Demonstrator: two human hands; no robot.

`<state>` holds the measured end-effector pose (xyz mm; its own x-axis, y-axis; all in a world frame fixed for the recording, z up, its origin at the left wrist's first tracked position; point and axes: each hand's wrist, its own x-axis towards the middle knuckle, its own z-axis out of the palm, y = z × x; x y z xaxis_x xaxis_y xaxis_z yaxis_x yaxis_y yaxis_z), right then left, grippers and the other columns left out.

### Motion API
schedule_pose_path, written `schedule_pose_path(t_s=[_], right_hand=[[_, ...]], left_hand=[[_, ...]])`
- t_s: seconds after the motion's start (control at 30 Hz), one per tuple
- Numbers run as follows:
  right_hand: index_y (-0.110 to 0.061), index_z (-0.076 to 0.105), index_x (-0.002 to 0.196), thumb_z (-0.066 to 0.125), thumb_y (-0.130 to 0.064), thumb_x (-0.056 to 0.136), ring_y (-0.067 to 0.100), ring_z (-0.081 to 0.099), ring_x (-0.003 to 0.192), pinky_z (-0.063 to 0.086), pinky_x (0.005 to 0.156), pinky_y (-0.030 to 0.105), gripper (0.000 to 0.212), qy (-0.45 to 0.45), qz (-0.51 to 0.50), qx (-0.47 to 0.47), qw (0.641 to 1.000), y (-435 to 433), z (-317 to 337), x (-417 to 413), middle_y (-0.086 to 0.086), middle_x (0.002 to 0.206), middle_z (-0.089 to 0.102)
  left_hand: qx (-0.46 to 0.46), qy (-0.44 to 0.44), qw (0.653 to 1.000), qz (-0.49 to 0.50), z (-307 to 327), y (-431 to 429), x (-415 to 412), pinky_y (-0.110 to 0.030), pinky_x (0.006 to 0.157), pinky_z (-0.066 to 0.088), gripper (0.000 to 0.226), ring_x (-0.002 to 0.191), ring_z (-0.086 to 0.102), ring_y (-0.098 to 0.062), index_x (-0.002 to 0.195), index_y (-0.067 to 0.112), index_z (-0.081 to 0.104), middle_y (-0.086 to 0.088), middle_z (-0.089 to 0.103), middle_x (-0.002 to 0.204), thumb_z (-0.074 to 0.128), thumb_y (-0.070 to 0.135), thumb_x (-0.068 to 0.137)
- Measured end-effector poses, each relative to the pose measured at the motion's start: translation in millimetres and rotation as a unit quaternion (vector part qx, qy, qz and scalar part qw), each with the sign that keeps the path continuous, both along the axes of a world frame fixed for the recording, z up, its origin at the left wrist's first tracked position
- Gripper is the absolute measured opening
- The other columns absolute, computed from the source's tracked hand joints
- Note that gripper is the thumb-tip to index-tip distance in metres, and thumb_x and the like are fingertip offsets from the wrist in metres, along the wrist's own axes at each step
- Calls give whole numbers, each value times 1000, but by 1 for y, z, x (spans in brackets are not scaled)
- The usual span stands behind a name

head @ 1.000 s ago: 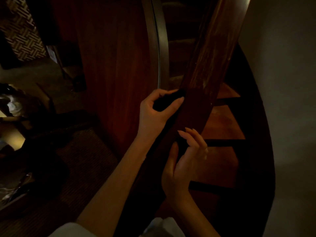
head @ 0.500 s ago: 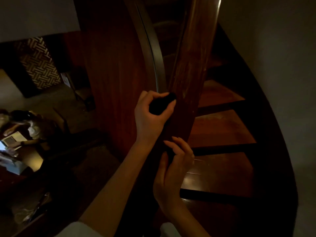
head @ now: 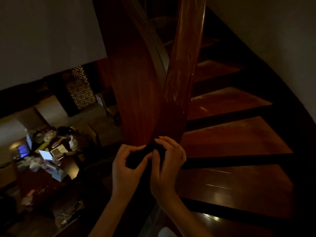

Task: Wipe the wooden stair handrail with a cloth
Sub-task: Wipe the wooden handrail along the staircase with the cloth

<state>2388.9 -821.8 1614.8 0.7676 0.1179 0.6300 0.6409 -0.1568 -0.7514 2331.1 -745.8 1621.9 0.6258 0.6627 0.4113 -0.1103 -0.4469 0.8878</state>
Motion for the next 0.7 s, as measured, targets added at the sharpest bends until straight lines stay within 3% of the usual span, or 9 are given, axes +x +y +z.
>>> schedule_pose_path(t_s=[0.07,0.13,0.2,0.3,0.4,0.5,0.6,0.7], right_hand=[[-39,49,125,37,-46,100,1,48,123,38,102,50,28,45,44,35,997,-7,9,-4,-26,126,52],[-52,42,133,33,-58,99,1,48,124,45,101,33,36,122,109,116,980,-21,19,-5,-31,132,48],[-50,41,136,42,-56,97,3,52,123,48,95,20,40,172,147,210,951,-38,27,6,-27,133,50],[-49,49,130,51,-41,97,13,57,121,52,96,31,34,247,108,284,920,-65,30,43,-11,133,57],[-39,49,133,55,-28,97,22,57,121,52,96,46,38,314,74,298,898,-82,24,79,-1,134,54],[-40,50,122,62,-24,93,20,61,112,55,90,44,35,345,87,264,896,-81,12,100,-9,121,58],[-28,61,111,64,-18,93,14,62,108,53,94,41,21,333,152,213,906,-68,1,98,-4,114,62],[-28,68,101,66,-8,91,6,62,105,51,91,22,23,297,157,216,916,-57,-4,89,-5,111,62]], left_hand=[[-5,-24,1000,-2,18,-22,8,-10,80,48,21,96,63,-2,103,36,61,8,64,102,65,44,84],[-31,-36,999,-26,37,-49,22,-15,84,50,23,103,63,-4,110,37,61,7,64,110,58,43,89],[-44,-33,996,-75,52,-70,37,-19,89,50,27,110,62,-7,118,30,62,6,64,116,49,39,96],[-6,18,983,-183,62,-87,57,-17,95,46,35,117,58,-4,127,21,61,9,62,126,40,32,101],[208,53,972,-95,58,-80,74,-26,106,43,35,129,49,-3,132,20,57,9,56,135,45,19,100],[362,118,925,23,46,-61,89,-35,123,14,51,149,18,-17,149,10,33,-5,27,158,44,18,100],[386,208,896,75,34,-49,93,-30,122,-7,65,151,-4,-20,154,8,5,-7,-3,163,29,41,102],[383,216,894,85,26,-47,94,-29,122,-5,67,151,-4,-19,154,9,-2,-7,-7,163,21,46,103]])
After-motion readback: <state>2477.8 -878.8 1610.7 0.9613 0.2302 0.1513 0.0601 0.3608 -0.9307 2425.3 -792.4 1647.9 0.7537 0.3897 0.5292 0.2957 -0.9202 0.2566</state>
